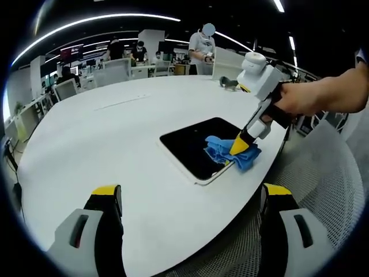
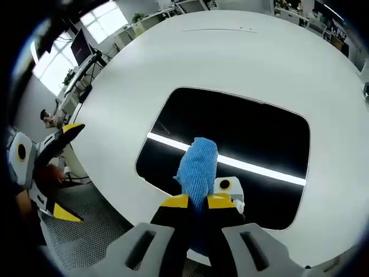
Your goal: Wipe the mirror surface with the cleaning cloth until all visible marks leave the cleaned area.
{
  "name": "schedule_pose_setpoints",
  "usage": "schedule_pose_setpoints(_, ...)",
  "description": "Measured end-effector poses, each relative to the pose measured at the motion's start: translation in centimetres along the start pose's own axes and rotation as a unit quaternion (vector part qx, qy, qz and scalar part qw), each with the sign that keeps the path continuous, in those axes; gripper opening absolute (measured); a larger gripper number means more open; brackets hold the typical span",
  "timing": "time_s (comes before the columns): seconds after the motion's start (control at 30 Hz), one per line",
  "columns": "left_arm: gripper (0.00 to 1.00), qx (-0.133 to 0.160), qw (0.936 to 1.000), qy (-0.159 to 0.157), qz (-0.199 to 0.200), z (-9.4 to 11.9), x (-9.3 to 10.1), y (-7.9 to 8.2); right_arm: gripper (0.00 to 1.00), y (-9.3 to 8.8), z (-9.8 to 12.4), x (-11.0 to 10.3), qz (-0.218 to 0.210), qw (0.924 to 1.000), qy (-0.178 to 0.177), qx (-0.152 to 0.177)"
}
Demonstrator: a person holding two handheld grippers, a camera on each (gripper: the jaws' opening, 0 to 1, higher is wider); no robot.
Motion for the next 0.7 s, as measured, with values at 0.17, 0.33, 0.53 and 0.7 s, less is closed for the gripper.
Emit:
schedule_pose_setpoints(0.17,0.99,-0.002,1.0000,-0.003,-0.004,0.0,0.1,0.0,0.03,0.6,-0.2,0.2,0.000,1.0000,-0.002,0.000)
schedule_pose_setpoints(0.33,0.99,-0.005,1.0000,-0.004,-0.004,-0.1,0.1,-0.2,0.03,1.5,-0.4,0.5,0.002,1.0000,-0.004,0.002)
schedule_pose_setpoints(0.53,0.99,-0.003,1.0000,-0.003,-0.002,-0.1,0.0,-0.1,0.03,2.6,-0.6,1.1,-0.002,0.9999,-0.009,0.006)
schedule_pose_setpoints(0.7,0.99,0.007,0.9998,-0.010,0.013,0.0,0.1,0.3,0.03,3.7,-0.9,1.6,0.007,0.9998,-0.019,0.007)
Point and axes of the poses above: the point that each gripper's makers call its tool centre point, and the gripper's own axes: z roughly backward along the fingers, x roughly to its right, y roughly out of its top, the point moved 2 cm from there along z, roughly backward along the fingers, and after that the axes turned 11 degrees about y, right-handed, at the moved point
